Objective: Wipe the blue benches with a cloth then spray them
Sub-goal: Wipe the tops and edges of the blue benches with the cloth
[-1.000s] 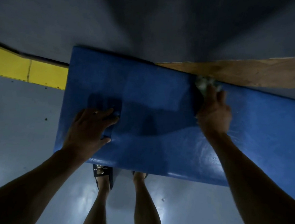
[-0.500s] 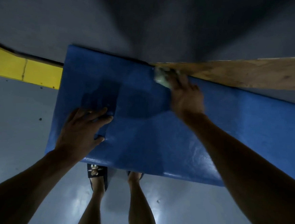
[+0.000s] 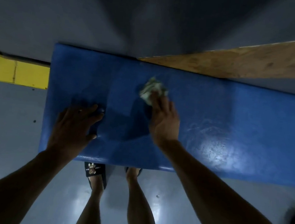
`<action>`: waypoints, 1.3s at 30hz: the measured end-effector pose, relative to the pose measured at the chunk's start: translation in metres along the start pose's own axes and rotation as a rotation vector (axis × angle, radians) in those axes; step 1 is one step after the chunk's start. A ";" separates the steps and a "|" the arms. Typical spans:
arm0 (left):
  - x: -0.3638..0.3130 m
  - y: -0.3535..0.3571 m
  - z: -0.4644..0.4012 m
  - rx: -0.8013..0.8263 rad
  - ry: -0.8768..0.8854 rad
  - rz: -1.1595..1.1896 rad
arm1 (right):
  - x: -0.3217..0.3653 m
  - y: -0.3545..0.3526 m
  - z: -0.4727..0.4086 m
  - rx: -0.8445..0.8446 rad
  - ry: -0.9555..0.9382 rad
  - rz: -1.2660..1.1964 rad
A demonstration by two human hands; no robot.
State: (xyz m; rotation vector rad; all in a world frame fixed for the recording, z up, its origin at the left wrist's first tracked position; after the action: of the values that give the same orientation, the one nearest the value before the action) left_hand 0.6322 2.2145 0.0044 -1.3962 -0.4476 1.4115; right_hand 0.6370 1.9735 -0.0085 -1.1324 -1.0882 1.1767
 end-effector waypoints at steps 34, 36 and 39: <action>0.000 0.012 0.004 0.049 -0.132 -0.074 | -0.113 0.002 0.045 0.023 0.529 -0.016; -0.001 0.011 0.004 0.056 -0.135 -0.083 | -0.039 -0.001 0.026 0.027 0.295 -0.035; 0.003 0.013 0.006 0.071 -0.126 -0.070 | 0.022 -0.011 0.005 0.025 -0.101 0.048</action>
State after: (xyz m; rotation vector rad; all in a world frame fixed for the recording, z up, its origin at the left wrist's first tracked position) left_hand 0.6221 2.2146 -0.0062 -1.2282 -0.5178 1.4497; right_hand 0.6348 1.9955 0.0039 -1.0940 -1.1252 1.2935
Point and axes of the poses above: each hand's wrist, its own z-axis away from the middle knuckle, its own y-axis out of the palm, x = y × z, the point moved 10 cm from there along -z, towards the middle knuckle, and after that the axes turned 13 degrees about z, right-handed, at the moved point
